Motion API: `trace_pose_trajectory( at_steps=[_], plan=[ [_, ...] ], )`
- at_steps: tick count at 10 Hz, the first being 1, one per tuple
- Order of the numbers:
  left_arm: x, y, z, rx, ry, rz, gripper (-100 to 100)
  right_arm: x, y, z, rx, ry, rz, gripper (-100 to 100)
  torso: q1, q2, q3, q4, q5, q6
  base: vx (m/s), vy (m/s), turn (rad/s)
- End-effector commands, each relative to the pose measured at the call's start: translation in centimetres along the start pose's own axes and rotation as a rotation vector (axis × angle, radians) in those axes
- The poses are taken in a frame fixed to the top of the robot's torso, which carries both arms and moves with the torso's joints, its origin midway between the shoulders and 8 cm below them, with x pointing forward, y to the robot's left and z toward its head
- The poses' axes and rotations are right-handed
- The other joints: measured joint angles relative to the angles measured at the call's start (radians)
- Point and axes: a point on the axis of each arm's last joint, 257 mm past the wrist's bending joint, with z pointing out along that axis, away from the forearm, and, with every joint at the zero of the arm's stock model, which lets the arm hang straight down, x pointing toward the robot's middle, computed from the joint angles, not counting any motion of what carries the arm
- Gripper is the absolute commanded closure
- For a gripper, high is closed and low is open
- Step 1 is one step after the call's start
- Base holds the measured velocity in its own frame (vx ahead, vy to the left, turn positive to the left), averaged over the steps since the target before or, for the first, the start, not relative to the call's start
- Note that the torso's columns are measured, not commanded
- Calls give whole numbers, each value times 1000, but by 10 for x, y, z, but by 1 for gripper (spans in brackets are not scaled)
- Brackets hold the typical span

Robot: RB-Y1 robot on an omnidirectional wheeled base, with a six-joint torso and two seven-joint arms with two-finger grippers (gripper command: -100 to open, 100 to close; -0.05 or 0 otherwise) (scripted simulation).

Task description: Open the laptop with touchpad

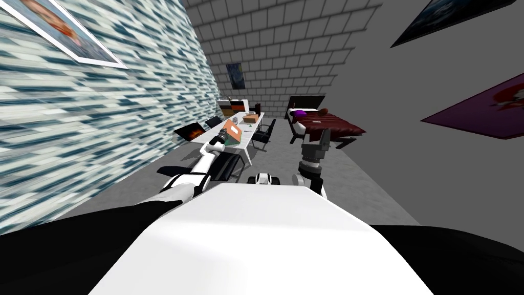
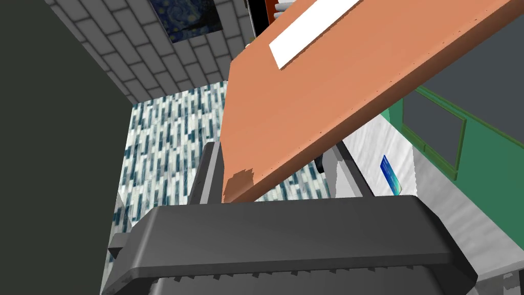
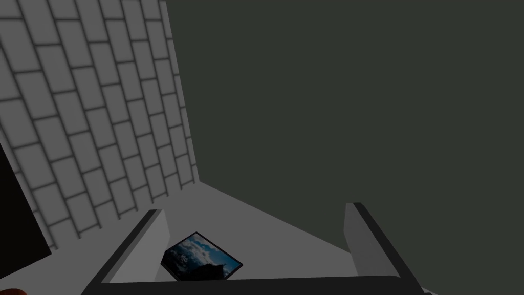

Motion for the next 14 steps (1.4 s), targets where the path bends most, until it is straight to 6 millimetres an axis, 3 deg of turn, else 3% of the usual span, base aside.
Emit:
trace_pose_trajectory(
  at_steps=[1, 6, 10, 11, 12, 13, 14],
  plan=[
    [-10, 1, 10, -13, -20, -13, 100, 0, 0, 0, 0, 0, 0, 0, -1, -1, -1, 0, -1, 1, -7, -3, -17],
    [10, 26, 11, -82, -6, -238, 100, 0, 0, 0, 0, 0, 0, 0, 10, -7, -5, -5, 5, -1, 0, 113, -30],
    [26, 39, 12, -127, 4, -389, 100, 0, 0, 0, 0, 0, 0, 0, 3, -14, -9, -8, 3, 1, -8, 119, -11],
    [24, 37, 11, -118, 2, -363, 100, 0, 0, 0, 0, 0, 0, 0, 2, -12, -8, -6, 2, 2, -11, 40, -4],
    [-7, 45, 11, -118, -56, -407, 100, 0, 0, 0, 0, 0, 0, 0, -1, -8, -5, -4, 1, 1, -74, 84, -359],
    [-9, 50, 11, -127, -61, -408, 100, 0, 0, 0, 0, 0, 0, 0, 2, -3, -2, -2, 1, 3, -92, 97, -291],
    [-11, 35, 14, -129, -52, -402, -100, 0, 0, 0, 0, 0, 0, 0, 1, 0, 0, 0, 0, 0, -38, 27, -37]
  ],
)
